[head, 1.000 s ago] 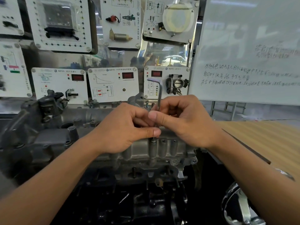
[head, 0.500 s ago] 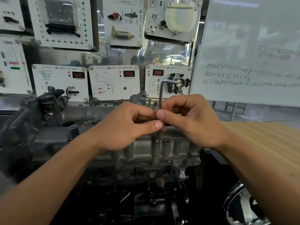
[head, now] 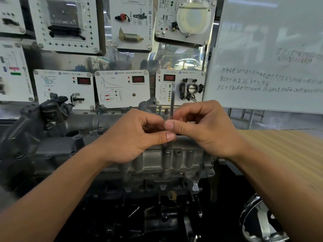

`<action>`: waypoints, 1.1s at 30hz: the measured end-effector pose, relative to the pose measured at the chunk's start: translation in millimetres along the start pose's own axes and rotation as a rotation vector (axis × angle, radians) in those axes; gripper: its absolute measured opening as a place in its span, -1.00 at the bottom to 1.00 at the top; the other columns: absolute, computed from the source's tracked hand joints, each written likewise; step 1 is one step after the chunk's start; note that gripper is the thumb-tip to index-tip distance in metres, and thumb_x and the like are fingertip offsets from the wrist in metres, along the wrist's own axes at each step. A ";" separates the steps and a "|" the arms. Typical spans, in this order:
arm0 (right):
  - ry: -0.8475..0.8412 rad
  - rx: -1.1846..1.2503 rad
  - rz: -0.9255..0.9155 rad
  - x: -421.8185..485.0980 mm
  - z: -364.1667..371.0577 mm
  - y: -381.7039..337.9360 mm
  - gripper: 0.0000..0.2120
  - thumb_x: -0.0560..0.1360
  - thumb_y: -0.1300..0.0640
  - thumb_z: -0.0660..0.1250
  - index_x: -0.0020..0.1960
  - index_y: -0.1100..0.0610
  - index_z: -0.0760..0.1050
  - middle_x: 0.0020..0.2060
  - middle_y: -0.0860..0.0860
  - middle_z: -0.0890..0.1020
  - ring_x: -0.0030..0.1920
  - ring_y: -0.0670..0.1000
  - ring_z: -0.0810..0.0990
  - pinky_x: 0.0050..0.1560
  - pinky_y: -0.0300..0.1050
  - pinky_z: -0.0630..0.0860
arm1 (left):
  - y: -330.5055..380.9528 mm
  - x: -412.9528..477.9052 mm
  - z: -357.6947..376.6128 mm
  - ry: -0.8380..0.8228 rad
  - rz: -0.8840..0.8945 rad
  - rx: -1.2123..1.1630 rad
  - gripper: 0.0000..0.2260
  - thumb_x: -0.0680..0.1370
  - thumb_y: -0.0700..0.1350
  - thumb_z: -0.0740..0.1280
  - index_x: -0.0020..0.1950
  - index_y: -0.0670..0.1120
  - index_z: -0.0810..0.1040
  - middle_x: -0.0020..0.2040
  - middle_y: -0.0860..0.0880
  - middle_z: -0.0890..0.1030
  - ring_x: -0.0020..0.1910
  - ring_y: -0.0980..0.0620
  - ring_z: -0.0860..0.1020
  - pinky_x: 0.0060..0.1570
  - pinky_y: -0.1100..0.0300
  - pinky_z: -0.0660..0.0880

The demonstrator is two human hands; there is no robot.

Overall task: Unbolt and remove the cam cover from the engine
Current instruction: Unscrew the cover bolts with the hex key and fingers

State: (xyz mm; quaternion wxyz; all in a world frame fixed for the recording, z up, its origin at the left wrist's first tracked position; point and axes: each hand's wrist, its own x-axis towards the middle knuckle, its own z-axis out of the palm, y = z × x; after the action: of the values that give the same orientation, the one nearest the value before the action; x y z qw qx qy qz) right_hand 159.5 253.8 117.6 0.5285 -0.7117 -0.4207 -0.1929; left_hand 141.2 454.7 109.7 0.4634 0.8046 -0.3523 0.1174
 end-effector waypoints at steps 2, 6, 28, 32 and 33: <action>-0.001 -0.003 0.003 0.6 -0.3 0.0 -0.75 0.37 0.07 0.52 -0.14 0.26 0.66 -0.26 0.28 0.65 -0.25 0.35 0.58 -0.19 0.28 0.56 | -0.7 0.0 -0.2 0.001 0.005 -0.001 -0.83 0.48 -0.01 0.44 0.00 -0.05 0.73 -0.10 0.02 0.74 -0.05 0.04 0.71 0.13 0.13 0.59; -0.017 -0.020 -0.004 0.7 0.1 -0.4 -0.84 0.40 0.12 0.50 -0.14 0.22 0.66 -0.26 0.19 0.67 -0.22 0.31 0.59 -0.17 0.17 0.58 | -2.2 0.3 0.7 0.010 -0.002 -0.012 -0.85 0.47 -0.01 0.46 -0.04 -0.05 0.72 -0.11 -0.01 0.74 -0.06 0.02 0.71 0.11 0.11 0.60; -0.093 -0.040 -0.031 3.0 -0.9 0.0 -0.82 0.41 0.10 0.50 -0.11 0.22 0.67 -0.31 0.07 0.64 -0.28 0.15 0.56 -0.19 0.03 0.54 | -2.8 0.8 0.5 0.039 0.029 -0.005 -0.88 0.42 0.04 0.49 -0.17 0.01 0.69 -0.22 -0.01 0.71 -0.20 0.05 0.68 -0.06 0.18 0.61; -0.070 -0.044 -0.038 2.4 -0.7 1.1 -0.87 0.39 0.10 0.52 -0.16 0.16 0.67 -0.32 -0.01 0.65 -0.30 0.09 0.55 -0.21 -0.06 0.53 | -3.0 2.1 2.7 0.083 0.041 0.010 -0.86 0.36 0.08 0.51 -0.28 0.07 0.61 -0.32 0.03 0.66 -0.30 0.11 0.62 -0.18 0.27 0.55; -0.071 -0.046 -0.044 2.4 -0.7 1.0 -0.88 0.39 0.10 0.53 -0.17 0.14 0.67 -0.33 -0.02 0.65 -0.30 0.07 0.55 -0.22 -0.08 0.53 | -3.5 2.5 2.7 0.089 0.039 0.011 -0.85 0.36 0.08 0.52 -0.28 0.06 0.61 -0.31 0.02 0.66 -0.29 0.09 0.63 -0.17 0.25 0.56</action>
State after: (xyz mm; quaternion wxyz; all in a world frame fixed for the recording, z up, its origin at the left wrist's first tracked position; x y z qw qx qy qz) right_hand 161.8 254.0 119.0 0.4921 -0.7207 -0.4504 -0.1889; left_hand 145.0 452.5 107.2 0.4718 0.7941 -0.3463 0.1640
